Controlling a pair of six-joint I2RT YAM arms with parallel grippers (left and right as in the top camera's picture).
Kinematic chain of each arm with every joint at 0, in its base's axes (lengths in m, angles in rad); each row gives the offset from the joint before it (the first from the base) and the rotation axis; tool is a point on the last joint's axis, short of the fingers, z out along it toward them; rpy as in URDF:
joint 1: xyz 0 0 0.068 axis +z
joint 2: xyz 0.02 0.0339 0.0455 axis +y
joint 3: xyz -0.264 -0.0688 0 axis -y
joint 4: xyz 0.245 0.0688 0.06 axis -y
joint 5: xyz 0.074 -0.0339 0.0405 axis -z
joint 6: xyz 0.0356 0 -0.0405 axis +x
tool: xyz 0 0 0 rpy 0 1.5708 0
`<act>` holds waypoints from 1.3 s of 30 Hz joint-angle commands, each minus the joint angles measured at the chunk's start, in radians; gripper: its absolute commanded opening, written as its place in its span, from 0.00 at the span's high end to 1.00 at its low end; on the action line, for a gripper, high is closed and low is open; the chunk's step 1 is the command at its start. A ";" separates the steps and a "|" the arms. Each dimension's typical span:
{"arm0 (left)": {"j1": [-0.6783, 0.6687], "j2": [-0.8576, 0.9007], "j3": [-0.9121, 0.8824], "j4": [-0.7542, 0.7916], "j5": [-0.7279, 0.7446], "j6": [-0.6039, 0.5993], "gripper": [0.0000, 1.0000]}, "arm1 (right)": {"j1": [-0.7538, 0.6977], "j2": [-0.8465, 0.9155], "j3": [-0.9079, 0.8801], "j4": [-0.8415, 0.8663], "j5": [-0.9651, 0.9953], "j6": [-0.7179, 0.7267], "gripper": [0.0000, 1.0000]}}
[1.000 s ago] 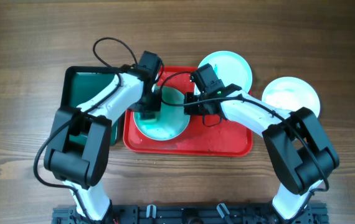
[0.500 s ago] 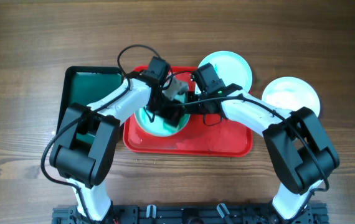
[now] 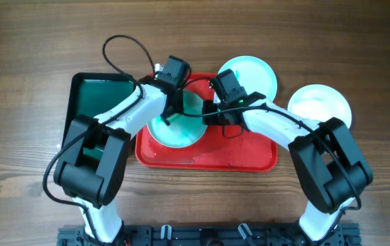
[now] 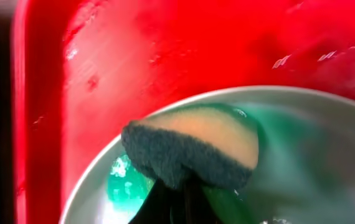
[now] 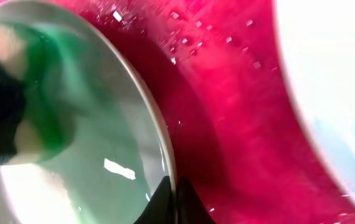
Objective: Clean dirty plates on tray and stack at the side
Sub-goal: 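Lift the sponge with the left gripper back over the green tray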
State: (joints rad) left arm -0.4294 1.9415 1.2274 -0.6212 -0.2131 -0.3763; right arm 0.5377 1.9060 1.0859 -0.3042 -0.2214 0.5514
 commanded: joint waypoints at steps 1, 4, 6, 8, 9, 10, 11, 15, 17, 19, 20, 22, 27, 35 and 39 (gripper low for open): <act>0.028 0.026 -0.032 -0.152 0.060 -0.031 0.96 | -0.002 0.017 0.014 -0.003 -0.005 -0.005 0.96; 0.028 0.026 -0.032 -0.209 0.385 0.129 0.96 | -0.002 0.016 0.014 -0.003 -0.006 -0.005 0.96; 0.028 0.026 -0.032 -0.221 0.570 0.220 0.96 | -0.002 0.017 0.014 -0.003 -0.006 -0.005 0.96; 0.028 0.026 -0.032 -0.224 0.790 0.354 0.96 | -0.002 0.017 0.014 -0.002 -0.006 -0.005 0.96; 0.028 0.026 -0.032 -0.217 0.811 0.378 0.96 | -0.002 0.017 0.014 -0.003 -0.006 -0.005 0.96; 0.028 0.026 -0.032 -0.194 0.798 0.377 0.96 | -0.002 0.017 0.014 -0.003 -0.006 -0.005 0.96; 0.029 0.026 -0.032 -0.173 0.787 0.376 0.96 | -0.002 0.017 0.014 -0.003 -0.006 -0.005 0.96; 0.029 0.026 -0.032 -0.018 0.641 0.320 0.96 | -0.002 0.017 0.014 -0.003 -0.006 -0.005 0.96; 0.029 0.026 -0.032 0.080 0.470 0.207 0.96 | -0.002 0.017 0.014 -0.002 -0.005 -0.005 0.96; 0.029 0.026 -0.032 0.152 0.234 0.063 0.96 | -0.002 0.017 0.014 -0.002 -0.005 -0.005 0.96; 0.029 0.026 -0.031 0.171 0.117 0.000 0.96 | -0.002 0.017 0.014 -0.002 -0.005 -0.005 0.96; 0.030 0.026 -0.020 0.165 0.003 -0.046 0.96 | -0.002 0.017 0.014 -0.003 -0.005 -0.009 0.96; 0.063 -0.021 0.133 -0.086 -0.034 -0.058 0.96 | -0.002 0.017 0.014 -0.002 -0.005 -0.010 0.96; 0.158 -0.093 0.424 -0.390 0.170 0.007 0.96 | 0.000 0.019 0.014 -0.005 -0.074 -0.010 0.96; 0.209 -0.076 0.422 -0.405 0.251 0.010 0.96 | 0.019 0.021 0.013 -0.022 -0.091 -0.005 0.80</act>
State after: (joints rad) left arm -0.2569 1.8534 1.6478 -1.0138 -0.0631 -0.3939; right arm 0.5423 1.9060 1.0859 -0.3210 -0.2707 0.5457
